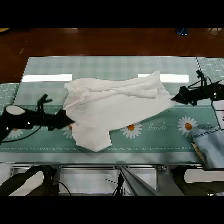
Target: Fold the shirts.
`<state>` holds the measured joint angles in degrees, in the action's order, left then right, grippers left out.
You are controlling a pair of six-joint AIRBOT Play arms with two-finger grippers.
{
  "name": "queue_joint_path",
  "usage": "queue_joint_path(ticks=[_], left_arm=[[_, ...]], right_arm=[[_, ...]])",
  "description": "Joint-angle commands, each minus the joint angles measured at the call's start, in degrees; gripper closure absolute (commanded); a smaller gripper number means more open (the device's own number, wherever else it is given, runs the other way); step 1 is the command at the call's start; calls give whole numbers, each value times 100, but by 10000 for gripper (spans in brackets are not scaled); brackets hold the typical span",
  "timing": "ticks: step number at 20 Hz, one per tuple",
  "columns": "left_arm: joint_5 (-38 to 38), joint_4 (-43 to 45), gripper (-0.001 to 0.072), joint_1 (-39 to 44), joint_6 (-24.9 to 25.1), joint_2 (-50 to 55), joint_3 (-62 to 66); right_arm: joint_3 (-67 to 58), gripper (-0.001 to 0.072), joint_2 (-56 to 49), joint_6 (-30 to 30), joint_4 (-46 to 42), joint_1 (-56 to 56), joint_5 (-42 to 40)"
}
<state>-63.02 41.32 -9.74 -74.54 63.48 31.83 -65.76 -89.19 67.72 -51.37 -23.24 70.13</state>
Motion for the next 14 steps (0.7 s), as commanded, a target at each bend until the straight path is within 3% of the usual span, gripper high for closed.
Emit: queue_joint_path(ticks=[1,5,7,11,14], left_arm=[[-304,-160,680,0,44,-310,1346],[-289,-713,680,0,42,-973,3858],[-98,-728,680,0,42,-1239,5320],[295,-678,680,0,37,-1517,7641],[146,-498,681,0,-146,-1731,8491]], right_arm=[[-1045,677,487,-247,376,-28,627],[-2153,677,1797,-245,1587,-26,-319],[-2618,677,2522,-221,1797,-26,-986],[-3340,677,3788,116,1493,-26,-1790],[-3571,677,4544,1027,411,-26,-1784]])
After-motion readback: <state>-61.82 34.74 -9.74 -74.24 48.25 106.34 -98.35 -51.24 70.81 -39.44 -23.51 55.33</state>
